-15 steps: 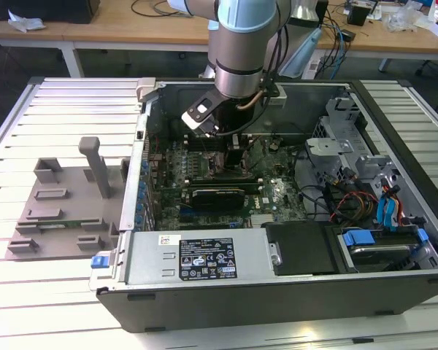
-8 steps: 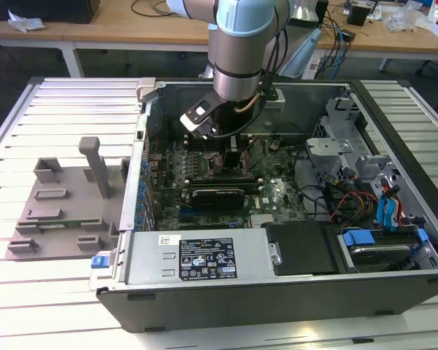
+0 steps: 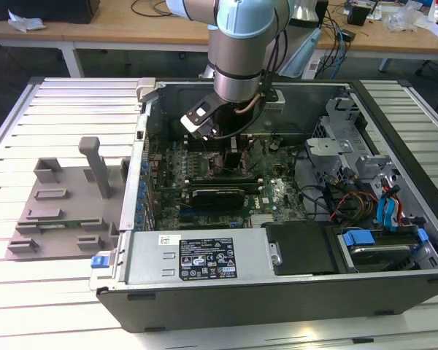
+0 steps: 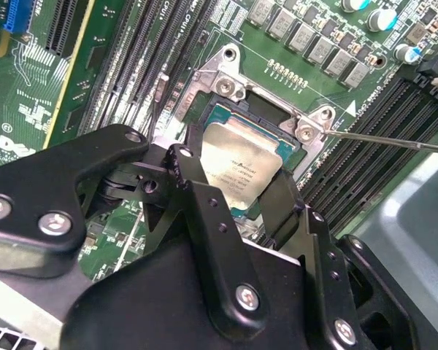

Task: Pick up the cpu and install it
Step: 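Place the cpu into insertion slot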

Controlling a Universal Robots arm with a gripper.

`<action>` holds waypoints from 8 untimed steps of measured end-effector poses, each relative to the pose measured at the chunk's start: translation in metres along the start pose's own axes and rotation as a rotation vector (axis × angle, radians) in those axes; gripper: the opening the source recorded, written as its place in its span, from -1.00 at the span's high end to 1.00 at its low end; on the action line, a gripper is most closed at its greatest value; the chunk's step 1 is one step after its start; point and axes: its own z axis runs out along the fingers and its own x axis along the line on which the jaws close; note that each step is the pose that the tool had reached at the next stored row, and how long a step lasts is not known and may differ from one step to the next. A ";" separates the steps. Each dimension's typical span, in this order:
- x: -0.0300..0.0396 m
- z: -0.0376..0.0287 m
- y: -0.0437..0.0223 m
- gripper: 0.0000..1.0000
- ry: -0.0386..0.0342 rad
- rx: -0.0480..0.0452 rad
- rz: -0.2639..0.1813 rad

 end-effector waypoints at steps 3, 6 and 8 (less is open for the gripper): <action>0.0001 0.0006 0.0001 -0.09 0.0003 -0.0002 0.000; 0.0002 0.0008 0.0001 -0.11 0.0009 -0.0005 0.000; 0.0002 0.0009 0.0001 -0.23 0.0007 -0.0004 0.000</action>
